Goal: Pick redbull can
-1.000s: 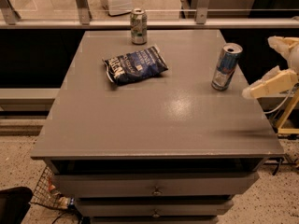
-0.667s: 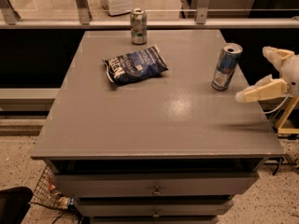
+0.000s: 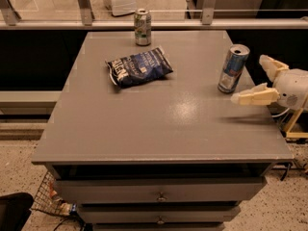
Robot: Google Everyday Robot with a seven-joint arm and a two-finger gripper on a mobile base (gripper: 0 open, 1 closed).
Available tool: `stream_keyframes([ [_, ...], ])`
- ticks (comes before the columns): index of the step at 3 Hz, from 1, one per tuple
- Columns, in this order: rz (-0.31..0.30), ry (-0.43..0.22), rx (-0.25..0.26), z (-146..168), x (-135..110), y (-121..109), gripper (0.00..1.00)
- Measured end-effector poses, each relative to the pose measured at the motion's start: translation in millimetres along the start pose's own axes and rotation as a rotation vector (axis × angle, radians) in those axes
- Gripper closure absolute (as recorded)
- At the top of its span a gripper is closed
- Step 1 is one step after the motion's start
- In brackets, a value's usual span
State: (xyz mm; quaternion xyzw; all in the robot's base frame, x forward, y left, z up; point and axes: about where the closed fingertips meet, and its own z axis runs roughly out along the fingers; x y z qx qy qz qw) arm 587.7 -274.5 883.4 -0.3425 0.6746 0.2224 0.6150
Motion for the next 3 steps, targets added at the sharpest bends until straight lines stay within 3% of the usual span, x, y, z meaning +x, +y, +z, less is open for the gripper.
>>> stream_keyframes([
  [1, 0.000, 0.000, 0.000, 0.0, 0.0, 0.0, 0.00],
  [3, 0.022, -0.049, -0.025, 34.3, -12.4, 8.2, 0.00],
])
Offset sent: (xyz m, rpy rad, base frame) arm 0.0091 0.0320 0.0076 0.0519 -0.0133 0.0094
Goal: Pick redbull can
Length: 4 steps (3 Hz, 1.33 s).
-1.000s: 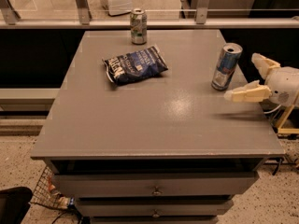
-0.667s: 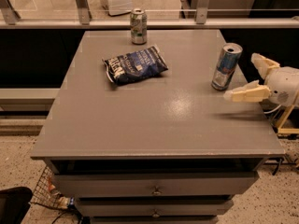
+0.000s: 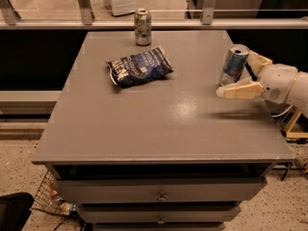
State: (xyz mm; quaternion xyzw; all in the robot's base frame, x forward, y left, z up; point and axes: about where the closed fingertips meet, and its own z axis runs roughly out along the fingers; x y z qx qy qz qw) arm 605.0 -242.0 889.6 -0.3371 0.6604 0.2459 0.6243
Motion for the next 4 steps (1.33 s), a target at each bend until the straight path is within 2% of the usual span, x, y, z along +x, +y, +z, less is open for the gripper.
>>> stream_keyframes([
  [1, 0.003, -0.023, -0.007, 10.2, -2.8, -3.5, 0.13],
  [4, 0.002, -0.026, -0.021, 17.4, -5.0, 0.7, 0.82],
])
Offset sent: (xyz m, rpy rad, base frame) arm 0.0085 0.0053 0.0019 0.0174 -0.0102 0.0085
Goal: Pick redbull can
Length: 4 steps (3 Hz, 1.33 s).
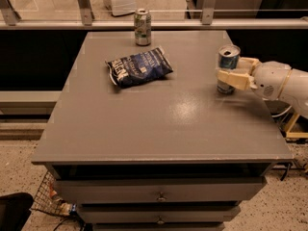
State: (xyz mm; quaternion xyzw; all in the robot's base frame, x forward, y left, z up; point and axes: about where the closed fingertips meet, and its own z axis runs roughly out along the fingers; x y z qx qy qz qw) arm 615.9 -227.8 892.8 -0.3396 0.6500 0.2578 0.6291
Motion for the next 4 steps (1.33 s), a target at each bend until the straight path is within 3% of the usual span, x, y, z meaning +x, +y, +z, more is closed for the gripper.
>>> stream_keyframes([
  [1, 0.000, -0.001, -0.006, 3.4, -0.9, 1.9, 1.00],
  [2, 0.000, -0.001, -0.006, 3.4, -1.0, 2.0, 1.00],
  [4, -0.001, -0.029, 0.011, 0.5, -43.2, -1.9, 1.00],
])
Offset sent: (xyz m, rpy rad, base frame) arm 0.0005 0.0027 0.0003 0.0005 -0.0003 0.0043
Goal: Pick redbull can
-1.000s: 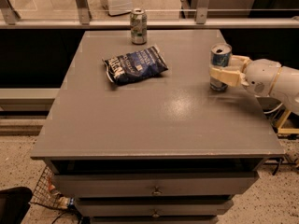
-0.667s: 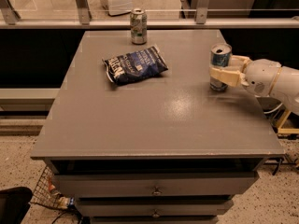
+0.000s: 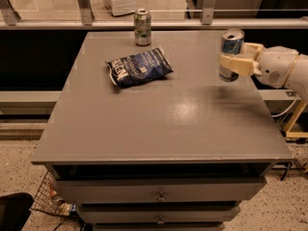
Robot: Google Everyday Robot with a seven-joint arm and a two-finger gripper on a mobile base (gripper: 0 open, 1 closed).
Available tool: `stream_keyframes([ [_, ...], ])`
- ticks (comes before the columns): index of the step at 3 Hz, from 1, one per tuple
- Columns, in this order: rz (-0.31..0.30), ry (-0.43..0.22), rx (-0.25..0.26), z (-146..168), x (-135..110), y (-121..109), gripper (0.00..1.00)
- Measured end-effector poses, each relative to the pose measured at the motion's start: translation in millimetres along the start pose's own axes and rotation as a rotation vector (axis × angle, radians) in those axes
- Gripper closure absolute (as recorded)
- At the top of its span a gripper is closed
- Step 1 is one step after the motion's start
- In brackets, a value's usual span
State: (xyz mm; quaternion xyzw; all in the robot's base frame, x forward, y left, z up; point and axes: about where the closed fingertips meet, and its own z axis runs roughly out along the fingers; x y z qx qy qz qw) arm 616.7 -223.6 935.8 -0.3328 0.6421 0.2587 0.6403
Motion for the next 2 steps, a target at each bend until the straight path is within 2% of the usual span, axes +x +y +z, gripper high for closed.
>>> stream_keyframes([
  [2, -0.028, -0.016, 0.053, -3.7, -54.4, -10.3, 1.00],
])
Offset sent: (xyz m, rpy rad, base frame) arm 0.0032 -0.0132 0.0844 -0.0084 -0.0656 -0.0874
